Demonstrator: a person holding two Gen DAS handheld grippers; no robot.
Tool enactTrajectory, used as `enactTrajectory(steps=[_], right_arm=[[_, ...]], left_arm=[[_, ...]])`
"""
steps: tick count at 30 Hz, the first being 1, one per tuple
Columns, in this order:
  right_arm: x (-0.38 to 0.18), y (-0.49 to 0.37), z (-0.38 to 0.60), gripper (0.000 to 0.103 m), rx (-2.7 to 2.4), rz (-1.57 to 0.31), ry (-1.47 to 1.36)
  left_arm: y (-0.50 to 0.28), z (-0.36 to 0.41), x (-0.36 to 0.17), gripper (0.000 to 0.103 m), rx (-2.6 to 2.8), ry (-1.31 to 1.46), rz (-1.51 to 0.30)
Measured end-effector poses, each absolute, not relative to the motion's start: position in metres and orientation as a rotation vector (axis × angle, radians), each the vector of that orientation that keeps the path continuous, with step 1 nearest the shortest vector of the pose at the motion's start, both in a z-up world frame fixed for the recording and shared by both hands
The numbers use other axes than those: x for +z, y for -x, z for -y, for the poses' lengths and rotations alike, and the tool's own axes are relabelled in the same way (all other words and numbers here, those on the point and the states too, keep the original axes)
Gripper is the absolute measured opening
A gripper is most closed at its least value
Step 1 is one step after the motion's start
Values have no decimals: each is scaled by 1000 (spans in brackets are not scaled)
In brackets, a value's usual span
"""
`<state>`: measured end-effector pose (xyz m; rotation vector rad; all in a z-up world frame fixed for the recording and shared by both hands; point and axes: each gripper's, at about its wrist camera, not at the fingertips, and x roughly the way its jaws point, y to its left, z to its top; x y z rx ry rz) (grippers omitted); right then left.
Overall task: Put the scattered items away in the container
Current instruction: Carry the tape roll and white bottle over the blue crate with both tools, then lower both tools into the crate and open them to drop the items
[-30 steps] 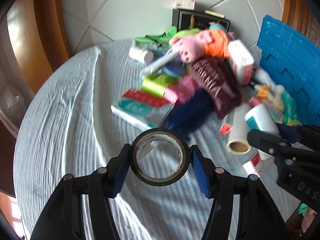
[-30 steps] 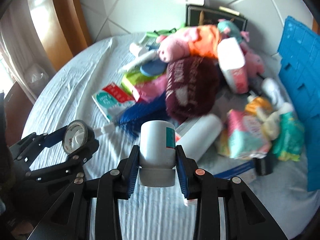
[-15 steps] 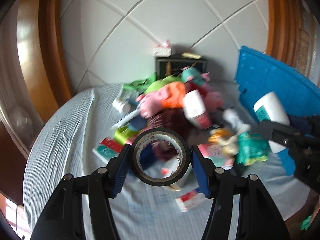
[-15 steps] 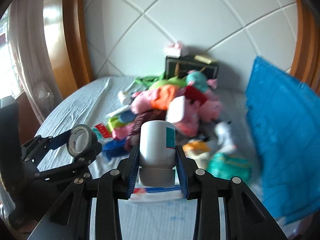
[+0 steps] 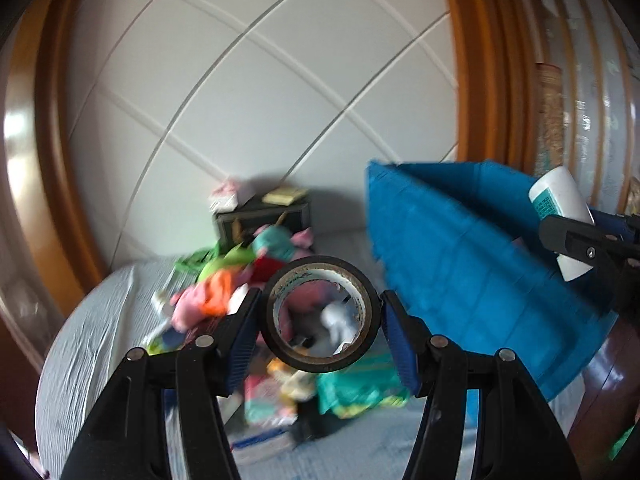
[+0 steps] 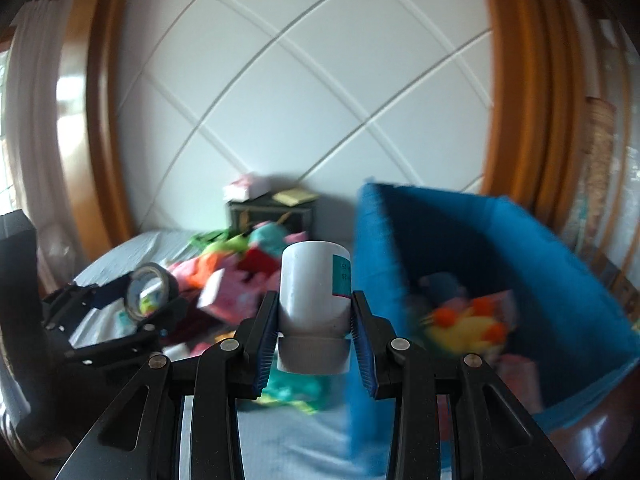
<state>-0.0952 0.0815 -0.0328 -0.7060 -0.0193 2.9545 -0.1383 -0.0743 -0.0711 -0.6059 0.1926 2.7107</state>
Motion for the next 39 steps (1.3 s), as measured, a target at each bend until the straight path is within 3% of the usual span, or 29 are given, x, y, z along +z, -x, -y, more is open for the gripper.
enactTrajectory(steps=[9, 16, 21, 26, 34, 36, 39], right_arm=[[-8, 91, -197, 34, 2744, -41, 661], [-22, 104, -275, 34, 2641, -88, 797], [-25, 135, -326, 34, 2620, 12, 994], [-56, 178, -377, 34, 2605, 32, 1369], [-144, 229, -409, 35, 2450, -45, 1948], [-143, 230, -409, 35, 2474, -70, 1966], [-140, 236, -406, 35, 2445, 34, 1936]], left_arm=[[155, -37, -17, 58, 2524, 486, -179], [167, -149, -13, 58, 2327, 684, -310], [192, -225, -29, 58, 2204, 961, -377], [214, -288, -71, 58, 2195, 1176, -522], [238, -303, -134, 58, 2155, 1420, -570], [240, -305, -137, 58, 2160, 1426, -611], [239, -310, -145, 58, 2119, 1465, -644]])
